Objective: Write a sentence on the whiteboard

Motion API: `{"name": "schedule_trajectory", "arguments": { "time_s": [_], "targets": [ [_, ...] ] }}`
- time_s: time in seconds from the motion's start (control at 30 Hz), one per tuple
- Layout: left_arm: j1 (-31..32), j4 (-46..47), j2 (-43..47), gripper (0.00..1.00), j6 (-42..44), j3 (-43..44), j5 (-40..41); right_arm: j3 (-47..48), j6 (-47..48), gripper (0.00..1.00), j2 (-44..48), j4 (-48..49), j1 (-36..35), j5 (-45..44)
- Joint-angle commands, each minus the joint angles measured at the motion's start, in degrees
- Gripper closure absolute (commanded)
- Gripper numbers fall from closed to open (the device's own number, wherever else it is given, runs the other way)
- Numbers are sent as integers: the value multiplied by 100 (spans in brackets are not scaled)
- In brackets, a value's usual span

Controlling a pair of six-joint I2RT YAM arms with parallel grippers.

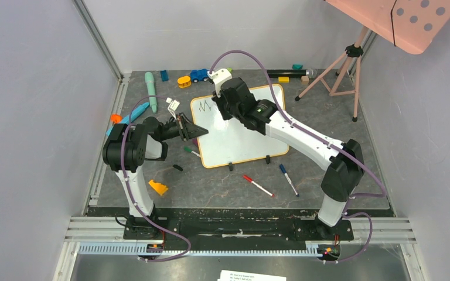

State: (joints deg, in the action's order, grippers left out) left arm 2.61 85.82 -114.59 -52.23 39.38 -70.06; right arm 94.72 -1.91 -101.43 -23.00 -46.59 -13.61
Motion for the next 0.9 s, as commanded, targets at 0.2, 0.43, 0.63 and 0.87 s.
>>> {"name": "schedule_trajectory", "arguments": {
  "time_s": [0.2, 0.43, 0.63, 0.87],
  "targets": [
    [3, 339, 64, 98, 691, -24, 59, 455, 15, 100, -214, 67, 5, -116],
    [4, 339, 69, 98, 705, -35, 58, 523, 17, 100, -280, 0, 7, -213],
    [7, 343, 60, 98, 701, -26, 63, 569, 31, 100, -367, -62, 15, -65],
    [3, 339, 60, 98, 701, -26, 61, 570, 85, 100, -415, -155, 17, 190]
  ]
}}
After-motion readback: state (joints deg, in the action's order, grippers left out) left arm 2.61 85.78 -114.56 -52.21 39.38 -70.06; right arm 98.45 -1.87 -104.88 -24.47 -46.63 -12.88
